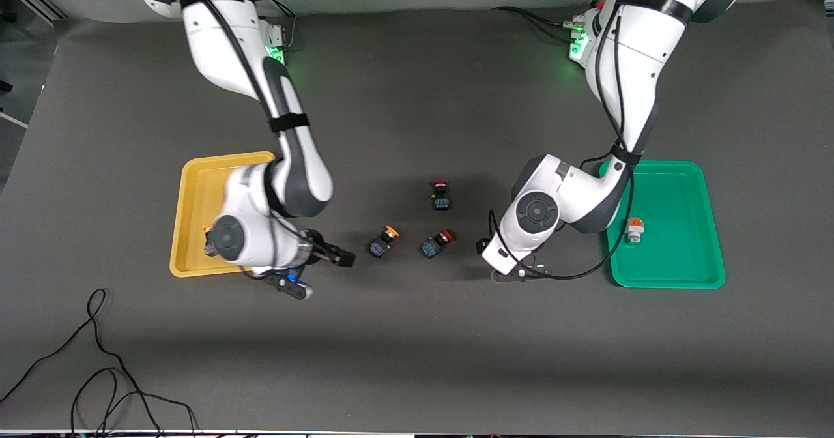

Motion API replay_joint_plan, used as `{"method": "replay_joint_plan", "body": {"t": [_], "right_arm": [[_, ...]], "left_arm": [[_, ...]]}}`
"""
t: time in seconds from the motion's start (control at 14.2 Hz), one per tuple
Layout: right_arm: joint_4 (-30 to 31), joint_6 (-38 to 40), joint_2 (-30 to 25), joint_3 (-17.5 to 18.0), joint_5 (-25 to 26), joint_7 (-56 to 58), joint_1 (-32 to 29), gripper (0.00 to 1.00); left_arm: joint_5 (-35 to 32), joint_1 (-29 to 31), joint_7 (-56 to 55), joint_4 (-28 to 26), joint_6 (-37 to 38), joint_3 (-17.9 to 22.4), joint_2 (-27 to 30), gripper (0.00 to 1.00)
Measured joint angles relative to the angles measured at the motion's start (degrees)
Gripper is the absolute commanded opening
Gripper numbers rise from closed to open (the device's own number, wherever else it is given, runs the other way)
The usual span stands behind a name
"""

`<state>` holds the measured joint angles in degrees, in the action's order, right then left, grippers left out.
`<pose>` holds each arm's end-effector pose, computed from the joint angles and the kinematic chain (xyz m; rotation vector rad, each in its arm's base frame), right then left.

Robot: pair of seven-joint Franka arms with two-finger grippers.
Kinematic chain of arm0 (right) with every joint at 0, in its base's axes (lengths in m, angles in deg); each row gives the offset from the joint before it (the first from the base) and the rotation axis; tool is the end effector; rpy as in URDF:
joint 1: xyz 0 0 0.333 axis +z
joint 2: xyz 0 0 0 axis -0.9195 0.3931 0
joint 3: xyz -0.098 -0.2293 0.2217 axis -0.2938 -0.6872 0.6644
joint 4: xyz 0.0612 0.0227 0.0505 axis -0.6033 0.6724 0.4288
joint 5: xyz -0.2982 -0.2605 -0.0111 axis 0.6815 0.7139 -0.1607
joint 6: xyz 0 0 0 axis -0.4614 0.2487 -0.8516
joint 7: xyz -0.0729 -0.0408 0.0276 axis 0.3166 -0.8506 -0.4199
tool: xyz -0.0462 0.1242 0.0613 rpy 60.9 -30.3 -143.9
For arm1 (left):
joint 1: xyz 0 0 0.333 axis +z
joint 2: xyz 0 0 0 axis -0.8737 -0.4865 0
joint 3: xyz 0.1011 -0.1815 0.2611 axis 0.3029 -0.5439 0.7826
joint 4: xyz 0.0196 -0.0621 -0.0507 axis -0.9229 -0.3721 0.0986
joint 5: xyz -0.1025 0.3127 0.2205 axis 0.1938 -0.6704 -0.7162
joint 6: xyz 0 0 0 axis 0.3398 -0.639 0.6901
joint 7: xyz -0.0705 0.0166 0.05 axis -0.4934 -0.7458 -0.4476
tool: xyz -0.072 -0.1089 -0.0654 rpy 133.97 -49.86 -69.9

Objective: Place green and yellow buttons in trays

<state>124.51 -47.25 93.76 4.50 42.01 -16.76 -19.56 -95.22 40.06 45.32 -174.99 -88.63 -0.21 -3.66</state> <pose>0.6409 0.3094 0.1989 -2.8270 0.7742 0.2971 0.6123 -0.3377 0.1641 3.1275 0.1270 -0.0835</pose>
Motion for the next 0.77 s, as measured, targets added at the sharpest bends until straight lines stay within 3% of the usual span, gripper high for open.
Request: {"method": "replay_joint_plan", "body": {"t": [0.07,0.21,0.63,0.7,0.77], "right_arm": [[0.00,-2.14,1.06,1.42,0.00,-2.10,0.30,1.00],[-0.02,-4.40,2.89,2.50,-0.06,-4.40,1.40,1.00],[-0.06,-6.76,5.14,2.58,-0.16,-8.35,4.70,0.98],[-0.07,-7.28,5.41,2.61,-0.18,-8.70,5.00,0.92],[-0.10,-8.06,5.76,2.61,-0.20,-9.20,5.25,0.77]], "left_arm": [[0.00,-0.12,-0.37,0.00,-0.02,0.00,-0.15,0.33],[0.00,-0.16,-1.04,0.01,-0.03,0.02,-0.23,0.21],[0.23,0.00,-1.62,1.99,2.80,0.12,0.76,0.20],[0.93,0.22,-1.62,3.09,6.22,0.19,2.26,0.20],[2.09,0.75,-1.35,3.96,9.90,0.28,4.63,0.20]]}}
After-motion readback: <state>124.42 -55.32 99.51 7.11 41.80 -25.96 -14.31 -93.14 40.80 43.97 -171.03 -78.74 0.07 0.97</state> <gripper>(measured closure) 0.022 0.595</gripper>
